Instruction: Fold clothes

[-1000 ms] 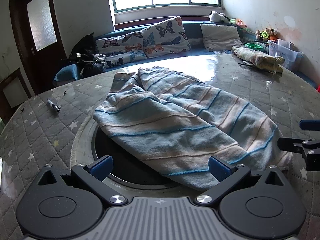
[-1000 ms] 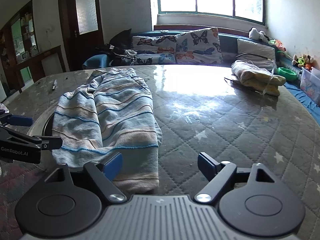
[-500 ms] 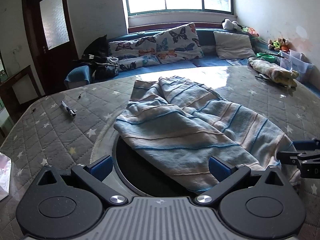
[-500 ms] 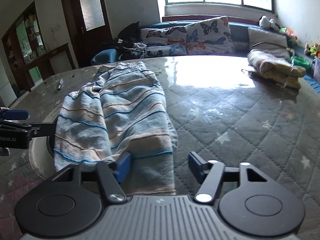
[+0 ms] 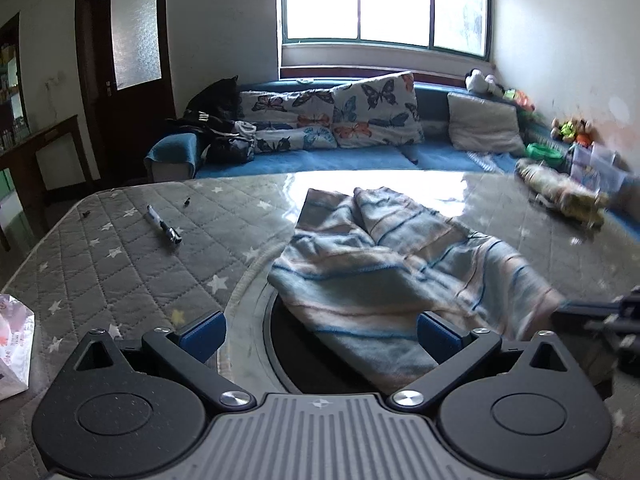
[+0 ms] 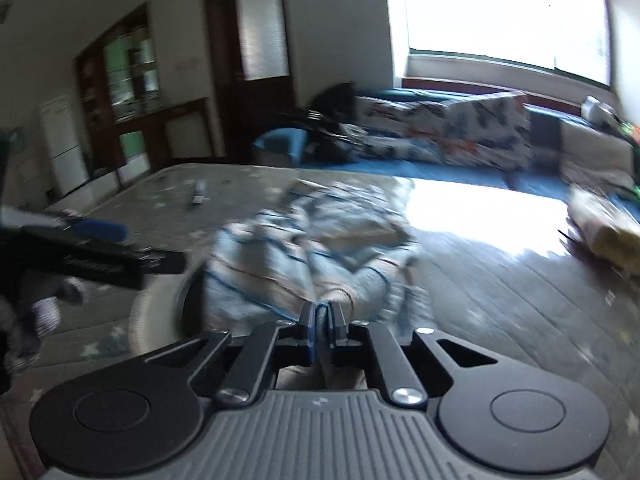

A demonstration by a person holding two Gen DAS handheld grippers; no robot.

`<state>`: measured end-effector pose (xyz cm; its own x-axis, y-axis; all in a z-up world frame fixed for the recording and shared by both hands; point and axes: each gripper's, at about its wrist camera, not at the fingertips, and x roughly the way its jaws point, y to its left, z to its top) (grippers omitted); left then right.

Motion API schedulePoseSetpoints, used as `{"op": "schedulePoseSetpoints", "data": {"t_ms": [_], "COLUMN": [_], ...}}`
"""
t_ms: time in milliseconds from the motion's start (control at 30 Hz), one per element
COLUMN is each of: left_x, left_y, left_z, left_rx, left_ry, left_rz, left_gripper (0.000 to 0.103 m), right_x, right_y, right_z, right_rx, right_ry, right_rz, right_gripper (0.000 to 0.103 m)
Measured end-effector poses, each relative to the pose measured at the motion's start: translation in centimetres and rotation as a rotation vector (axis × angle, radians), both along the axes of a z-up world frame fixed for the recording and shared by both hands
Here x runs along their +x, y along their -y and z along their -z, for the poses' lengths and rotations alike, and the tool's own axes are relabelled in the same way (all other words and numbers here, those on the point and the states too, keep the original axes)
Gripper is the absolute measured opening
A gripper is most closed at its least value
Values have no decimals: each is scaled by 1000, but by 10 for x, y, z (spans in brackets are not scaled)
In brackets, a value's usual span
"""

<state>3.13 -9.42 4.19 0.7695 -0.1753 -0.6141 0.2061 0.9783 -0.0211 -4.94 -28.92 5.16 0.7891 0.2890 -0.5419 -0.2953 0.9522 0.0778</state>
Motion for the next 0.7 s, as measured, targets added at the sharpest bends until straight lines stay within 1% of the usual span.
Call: {"op": "schedulePoseSetpoints", "data": {"t_ms": [100,200,333,433,500,600,667,700], "left_x": [1,3,14,27,36,49,54,57], "left_y": [-2,-3,23,36,40,43,43,43], "left_z": [-7,-15,-15,-10,-5,3,9,12], "left_rx": [-38,-77,-99,-93,-82,-81,-74,-77], "left_ry": [0,0,-29,-64,-96,-154,-180,-193], "left_rz": [22,46,160,215,224,253,274,284], "left_gripper": [103,103,102,102,98,95,83,80], "right_x": [-4,-7,-9,-12,-15,-19,-22,-23], "right_y": [-13,-16,-26,-36,-44,-53,-57,-59], "right_z": [-6,-3,3,6,7,8,9,9], "right_rx": [-14,-3,-19,-34,-47,-69,-75,-78], "right_ry": [20,17,9,21,31,46,51,54], "right_rz": [-39,-54,-102,-152,-186,-231,-253,-263], "right_gripper": [5,5,5,5,5,5,5,5]}}
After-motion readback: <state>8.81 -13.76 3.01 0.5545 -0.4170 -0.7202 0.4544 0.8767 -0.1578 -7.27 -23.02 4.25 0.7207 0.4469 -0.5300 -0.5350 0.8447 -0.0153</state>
